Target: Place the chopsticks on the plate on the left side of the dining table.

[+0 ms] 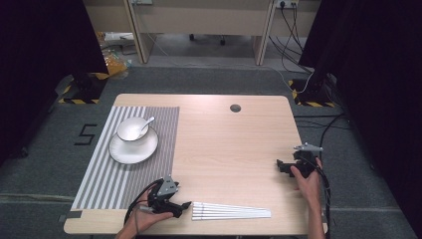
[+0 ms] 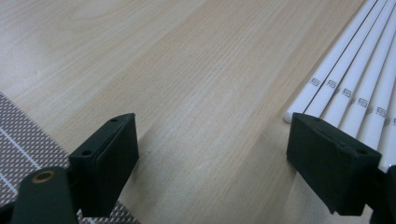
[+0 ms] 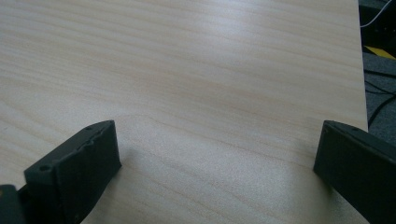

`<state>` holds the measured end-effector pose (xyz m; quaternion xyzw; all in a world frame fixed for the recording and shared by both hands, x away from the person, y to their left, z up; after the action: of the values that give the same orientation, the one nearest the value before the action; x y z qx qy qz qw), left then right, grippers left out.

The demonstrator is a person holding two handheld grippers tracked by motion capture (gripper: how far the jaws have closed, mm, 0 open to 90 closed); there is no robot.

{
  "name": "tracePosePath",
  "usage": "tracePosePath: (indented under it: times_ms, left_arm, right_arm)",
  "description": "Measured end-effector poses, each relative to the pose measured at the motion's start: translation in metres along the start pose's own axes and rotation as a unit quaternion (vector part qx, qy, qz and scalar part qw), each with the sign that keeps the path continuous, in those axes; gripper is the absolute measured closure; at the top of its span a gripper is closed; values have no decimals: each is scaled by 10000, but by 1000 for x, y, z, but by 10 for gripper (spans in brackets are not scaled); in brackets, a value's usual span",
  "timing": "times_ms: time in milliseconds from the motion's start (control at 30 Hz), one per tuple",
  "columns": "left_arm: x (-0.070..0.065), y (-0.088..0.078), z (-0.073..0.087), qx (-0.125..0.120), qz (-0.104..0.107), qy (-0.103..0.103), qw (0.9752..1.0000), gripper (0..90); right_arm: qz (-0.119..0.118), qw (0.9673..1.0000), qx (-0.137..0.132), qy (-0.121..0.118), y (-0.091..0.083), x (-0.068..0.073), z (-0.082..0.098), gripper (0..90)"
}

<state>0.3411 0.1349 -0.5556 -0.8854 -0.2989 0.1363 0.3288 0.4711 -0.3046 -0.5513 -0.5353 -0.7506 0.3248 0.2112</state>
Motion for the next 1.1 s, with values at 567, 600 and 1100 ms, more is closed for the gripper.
tracePosePath:
  times_ms: [567,600,1100]
  left_arm:
    - [3,-11,-20,277,155,352,9989,203]
    - [4,-14,-26,356,151,508,9980,208]
    - [-13,1,-64,1167,579,1361,9821,270]
  right_arm:
    - [17,10000,-4,8,1,-1,-1,3]
    - [18,10000,-4,7,1,-1,-1,3]
    - [11,10000,-3,6,1,-1,-1,3]
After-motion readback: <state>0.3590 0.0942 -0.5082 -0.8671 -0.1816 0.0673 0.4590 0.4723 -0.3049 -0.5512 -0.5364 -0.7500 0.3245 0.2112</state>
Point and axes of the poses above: each handheld gripper's, and its own axes: y roughly forward along the jaws, z roughly out of its underside, x roughly to its left, the point moved 5 cm from there along y, roughly forward along the jaws, and after that the axes turned 2 degrees about -y, right-handed, at the moved point
